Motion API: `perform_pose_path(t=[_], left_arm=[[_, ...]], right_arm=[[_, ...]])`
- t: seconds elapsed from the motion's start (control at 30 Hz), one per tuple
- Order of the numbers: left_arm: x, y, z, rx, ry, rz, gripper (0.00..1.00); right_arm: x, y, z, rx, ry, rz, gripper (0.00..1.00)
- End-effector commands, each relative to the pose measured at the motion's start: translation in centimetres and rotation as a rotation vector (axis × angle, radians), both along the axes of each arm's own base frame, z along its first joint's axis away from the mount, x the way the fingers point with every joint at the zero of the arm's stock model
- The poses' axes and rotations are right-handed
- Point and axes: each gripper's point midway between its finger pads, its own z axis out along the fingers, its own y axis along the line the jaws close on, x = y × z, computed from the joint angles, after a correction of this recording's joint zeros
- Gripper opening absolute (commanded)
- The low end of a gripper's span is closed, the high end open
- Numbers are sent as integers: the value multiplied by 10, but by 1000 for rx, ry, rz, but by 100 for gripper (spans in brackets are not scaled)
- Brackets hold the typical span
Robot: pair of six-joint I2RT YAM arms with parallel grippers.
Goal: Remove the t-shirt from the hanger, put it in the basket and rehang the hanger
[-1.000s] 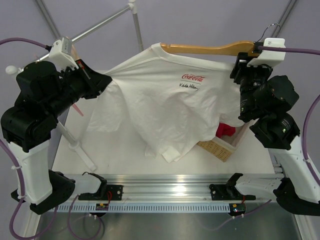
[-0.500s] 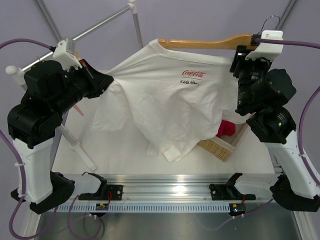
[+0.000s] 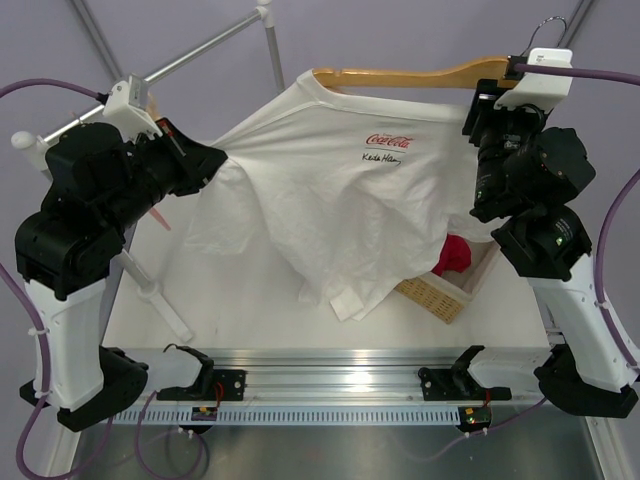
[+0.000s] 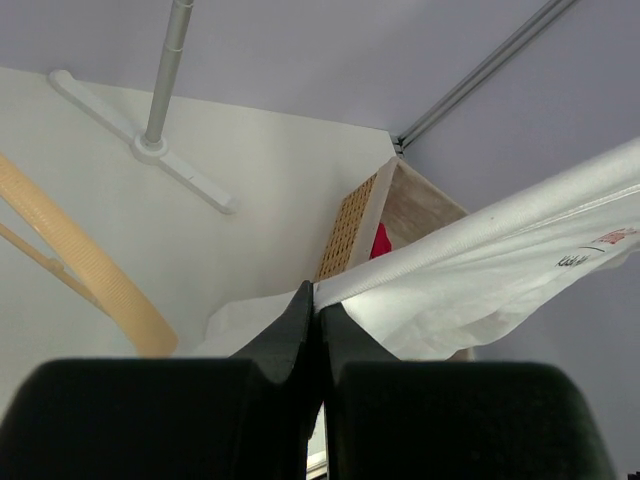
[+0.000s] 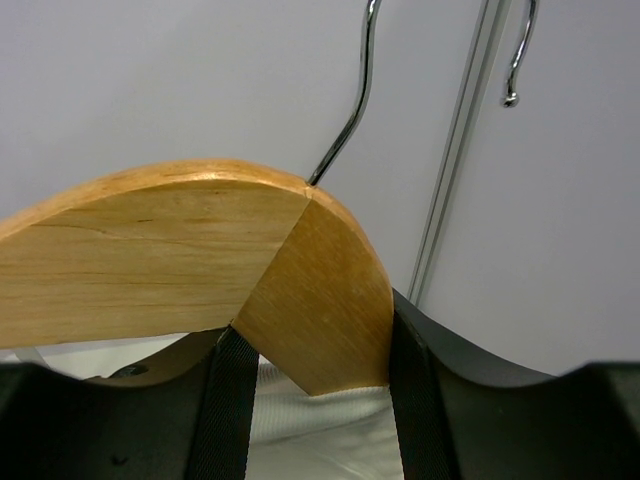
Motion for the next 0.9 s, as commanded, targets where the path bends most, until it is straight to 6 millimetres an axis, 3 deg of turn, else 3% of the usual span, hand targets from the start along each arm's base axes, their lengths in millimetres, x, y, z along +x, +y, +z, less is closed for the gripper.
perform_pose_path(t=[0.0,0.17,0.33,0.6,0.63,0.67,0.7,0.73,0.77,0.8,0.83,0.87], left_arm=[[-39,77,-77,254,269,253,0],[-41,69,-79,237,276,214,0],[-43,78,-92,271,314,247,0],[-45,71,-99,243,341,222,0],[-43,67,-85,211,270,199,0],[-43,60,-73,182,211,158,0],[-46,40,-67,144,168,47,0],[-50,33,-30,84,-12,-7,0],[-55,23,-15,49,-79,-66,0],[-62,12,-4,19,-130,-137,17],[-62,7,14,-11,-207,-165,28],[-71,-1,23,-28,-246,-228,38]], right_arm=[[-102,-131,63,605,-340,-350,0],[-97,-128,65,611,-332,-350,0],[-104,-134,69,628,-356,-365,0],[-114,-142,78,637,-388,-372,0],[-108,-134,88,646,-431,-302,0],[-93,-118,81,532,-343,-246,0],[-91,-109,87,523,-356,-172,0],[-83,-88,96,484,-375,-41,0],[-79,-77,91,435,-337,15,0],[-73,-65,86,404,-318,64,0],[-72,-51,88,376,-322,149,0],[-79,-50,89,368,-335,191,0]])
